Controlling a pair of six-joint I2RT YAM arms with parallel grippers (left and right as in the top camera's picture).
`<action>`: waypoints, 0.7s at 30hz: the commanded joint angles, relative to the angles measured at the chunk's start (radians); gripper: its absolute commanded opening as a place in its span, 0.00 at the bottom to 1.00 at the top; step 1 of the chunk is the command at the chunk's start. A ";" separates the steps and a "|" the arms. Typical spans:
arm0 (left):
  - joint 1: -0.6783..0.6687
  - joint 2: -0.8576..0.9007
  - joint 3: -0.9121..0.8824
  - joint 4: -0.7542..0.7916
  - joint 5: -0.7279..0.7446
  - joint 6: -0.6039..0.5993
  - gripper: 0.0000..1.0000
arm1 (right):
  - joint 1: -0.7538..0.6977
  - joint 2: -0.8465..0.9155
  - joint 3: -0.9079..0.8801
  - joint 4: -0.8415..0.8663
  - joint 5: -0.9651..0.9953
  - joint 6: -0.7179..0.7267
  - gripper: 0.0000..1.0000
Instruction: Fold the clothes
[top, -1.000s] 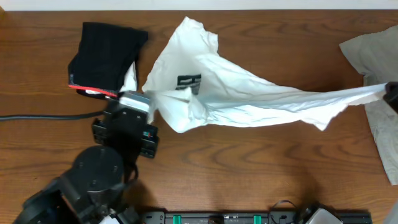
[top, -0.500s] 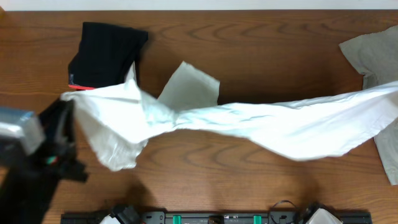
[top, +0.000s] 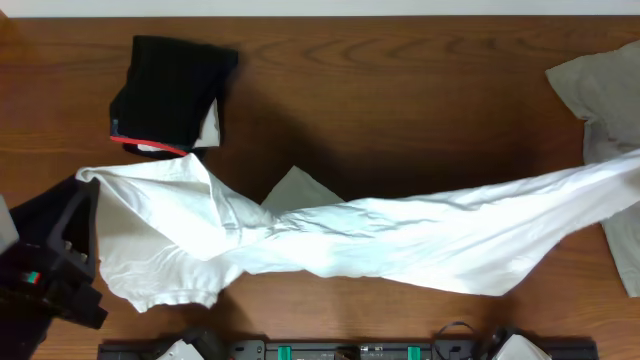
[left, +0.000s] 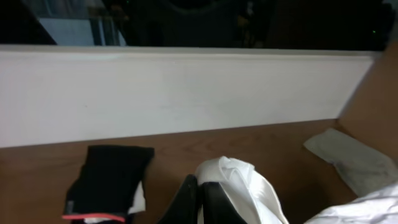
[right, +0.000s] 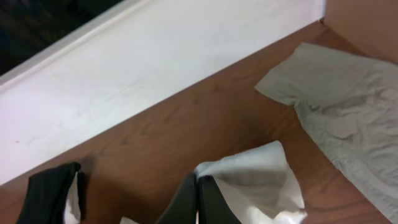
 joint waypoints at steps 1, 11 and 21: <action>0.005 0.027 0.045 -0.024 0.019 -0.073 0.06 | 0.015 -0.001 0.045 -0.025 -0.007 -0.016 0.01; 0.005 0.178 0.045 -0.002 -0.035 -0.026 0.06 | 0.039 0.101 0.051 -0.028 -0.059 -0.034 0.01; 0.162 0.418 0.045 0.307 -0.097 0.198 0.06 | 0.158 0.352 0.051 0.248 -0.134 0.004 0.01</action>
